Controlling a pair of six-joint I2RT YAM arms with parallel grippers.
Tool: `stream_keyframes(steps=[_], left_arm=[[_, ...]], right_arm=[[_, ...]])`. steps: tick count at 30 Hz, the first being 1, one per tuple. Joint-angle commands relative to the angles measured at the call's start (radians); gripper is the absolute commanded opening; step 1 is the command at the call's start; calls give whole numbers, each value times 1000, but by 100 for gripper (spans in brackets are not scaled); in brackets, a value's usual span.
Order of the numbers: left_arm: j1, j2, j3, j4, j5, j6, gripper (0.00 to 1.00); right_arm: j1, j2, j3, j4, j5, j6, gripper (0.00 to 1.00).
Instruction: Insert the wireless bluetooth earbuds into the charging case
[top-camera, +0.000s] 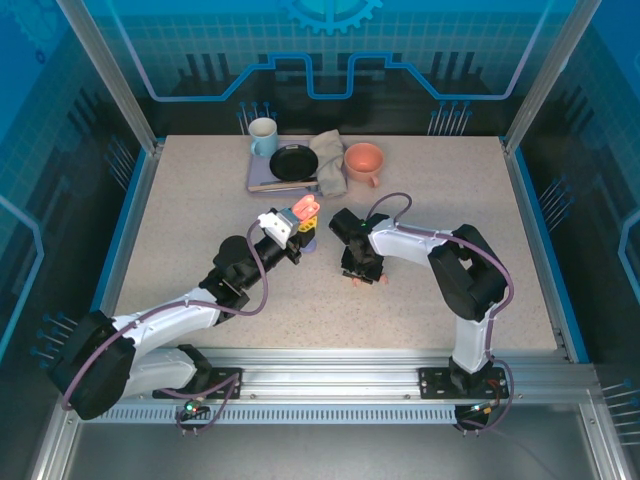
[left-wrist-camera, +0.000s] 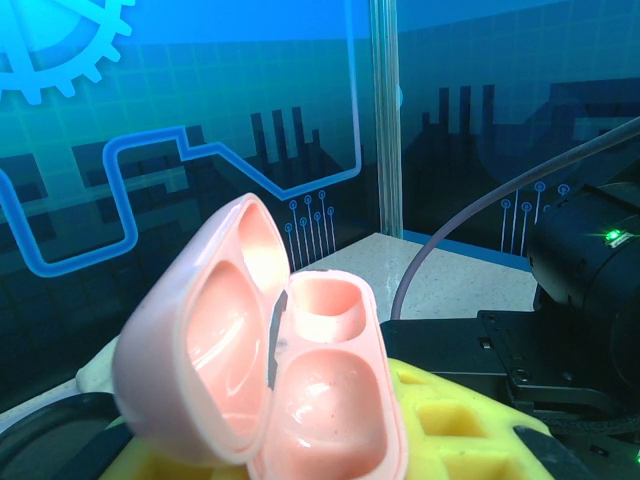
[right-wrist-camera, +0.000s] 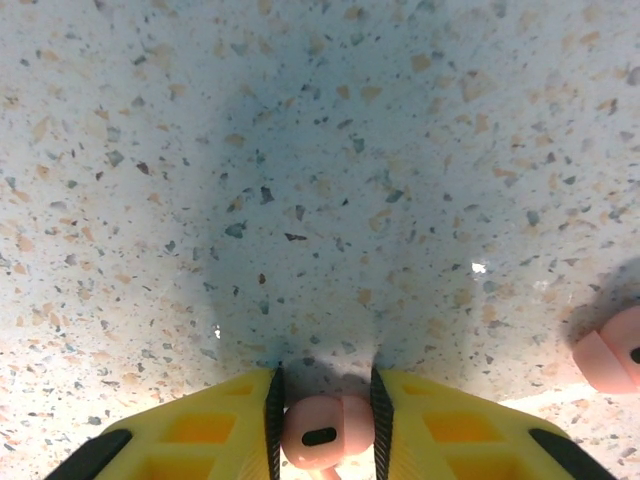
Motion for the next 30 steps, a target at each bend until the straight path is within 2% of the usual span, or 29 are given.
stream_keyframes(steps=[1, 7, 10, 11, 30], left_arm=[[8, -3, 29, 17, 20, -21, 0], [8, -7, 30, 11, 20, -21, 0], [7, -8, 31, 10, 21, -21, 0], [8, -6, 34, 10, 21, -20, 0], [8, -6, 32, 8, 23, -22, 0]], right_arm=[[17, 35, -15, 13, -39, 13, 27], [19, 33, -9, 10, -33, 10, 28], [20, 38, 3, -4, -34, 6, 42], [22, 36, 4, -8, -32, 7, 43], [47, -6, -16, -53, -30, 27, 41]])
